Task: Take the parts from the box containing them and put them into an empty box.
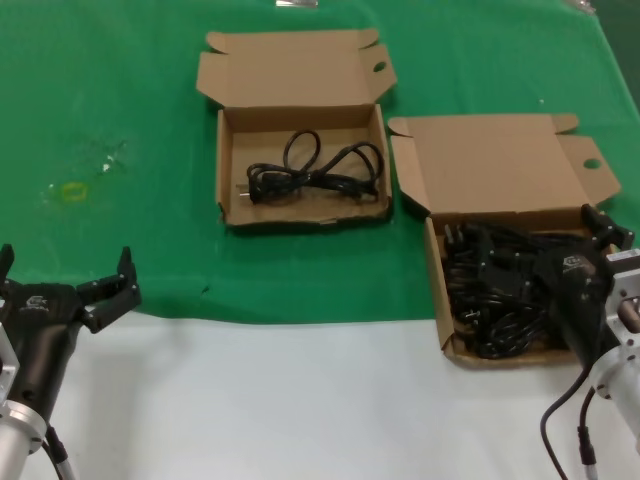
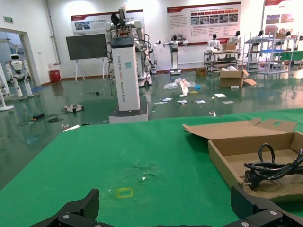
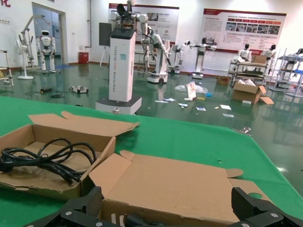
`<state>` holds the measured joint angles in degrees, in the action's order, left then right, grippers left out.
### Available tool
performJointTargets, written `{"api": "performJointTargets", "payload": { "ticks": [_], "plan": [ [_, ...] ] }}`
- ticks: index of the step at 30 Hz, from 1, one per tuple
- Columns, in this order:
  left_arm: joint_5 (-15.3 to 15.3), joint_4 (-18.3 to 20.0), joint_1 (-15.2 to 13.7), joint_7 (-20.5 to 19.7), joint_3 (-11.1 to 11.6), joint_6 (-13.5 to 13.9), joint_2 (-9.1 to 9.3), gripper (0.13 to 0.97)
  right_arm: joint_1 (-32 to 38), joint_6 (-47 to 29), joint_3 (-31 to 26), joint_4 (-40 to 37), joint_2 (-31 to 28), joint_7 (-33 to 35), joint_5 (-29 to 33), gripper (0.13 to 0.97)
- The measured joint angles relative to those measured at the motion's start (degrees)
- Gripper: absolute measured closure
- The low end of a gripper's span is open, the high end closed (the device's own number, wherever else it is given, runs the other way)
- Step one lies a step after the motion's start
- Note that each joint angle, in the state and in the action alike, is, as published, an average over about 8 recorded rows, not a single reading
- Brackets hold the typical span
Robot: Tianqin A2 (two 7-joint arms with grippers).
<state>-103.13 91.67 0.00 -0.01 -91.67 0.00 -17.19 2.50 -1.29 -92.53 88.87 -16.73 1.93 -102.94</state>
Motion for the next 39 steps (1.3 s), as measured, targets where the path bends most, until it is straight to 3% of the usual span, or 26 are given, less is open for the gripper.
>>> {"api": "performJointTargets", "payload": {
  "ticks": [39],
  "plan": [
    [0.0,0.0,0.0,0.0,0.0,0.0,0.00,0.132,0.0,0.0,0.0,0.0,0.0,0.0,0.0,0.129]
  ]
}}
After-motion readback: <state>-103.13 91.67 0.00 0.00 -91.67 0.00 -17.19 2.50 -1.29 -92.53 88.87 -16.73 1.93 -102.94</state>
